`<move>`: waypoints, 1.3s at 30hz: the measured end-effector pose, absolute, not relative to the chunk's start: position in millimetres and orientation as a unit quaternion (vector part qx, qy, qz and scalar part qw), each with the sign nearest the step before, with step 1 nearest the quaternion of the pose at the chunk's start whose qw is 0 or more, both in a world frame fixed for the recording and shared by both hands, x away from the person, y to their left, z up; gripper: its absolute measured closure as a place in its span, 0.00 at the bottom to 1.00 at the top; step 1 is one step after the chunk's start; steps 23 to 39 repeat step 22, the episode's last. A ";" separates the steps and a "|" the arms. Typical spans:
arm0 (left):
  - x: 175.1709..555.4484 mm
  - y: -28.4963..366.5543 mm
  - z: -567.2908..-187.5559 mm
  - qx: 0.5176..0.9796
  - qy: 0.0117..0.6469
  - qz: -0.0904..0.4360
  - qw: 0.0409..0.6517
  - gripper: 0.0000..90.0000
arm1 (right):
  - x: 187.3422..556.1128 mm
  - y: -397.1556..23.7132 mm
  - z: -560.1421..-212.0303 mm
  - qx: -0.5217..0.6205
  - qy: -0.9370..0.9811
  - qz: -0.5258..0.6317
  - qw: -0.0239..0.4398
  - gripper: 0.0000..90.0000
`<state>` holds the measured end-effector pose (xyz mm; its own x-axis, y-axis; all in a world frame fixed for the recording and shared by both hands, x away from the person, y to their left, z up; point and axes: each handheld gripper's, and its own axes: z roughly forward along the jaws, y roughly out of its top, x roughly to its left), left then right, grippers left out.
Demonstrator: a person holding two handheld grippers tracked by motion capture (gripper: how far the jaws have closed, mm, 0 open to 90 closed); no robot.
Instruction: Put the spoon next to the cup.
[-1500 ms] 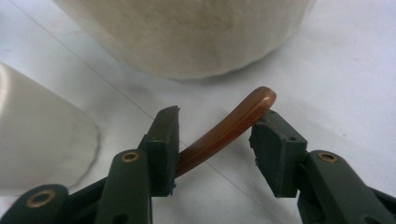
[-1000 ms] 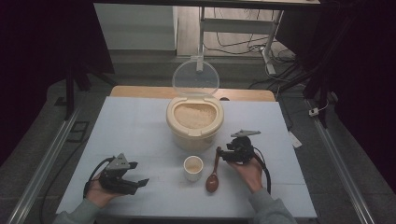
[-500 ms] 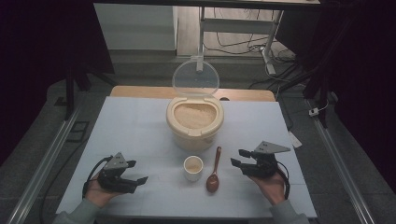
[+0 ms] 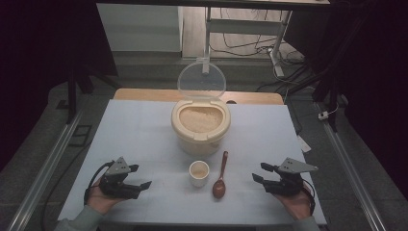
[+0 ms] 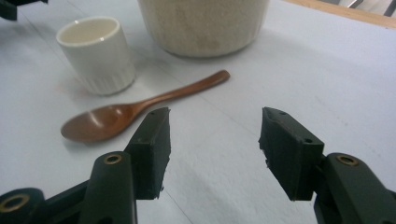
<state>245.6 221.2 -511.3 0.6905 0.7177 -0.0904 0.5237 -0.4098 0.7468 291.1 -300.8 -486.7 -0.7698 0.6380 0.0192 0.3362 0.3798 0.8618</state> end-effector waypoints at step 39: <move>244.3 221.0 -511.6 0.830 0.374 0.127 0.394 0.21 | 291.9 -301.8 -489.1 0.290 0.819 0.466 0.165 0.48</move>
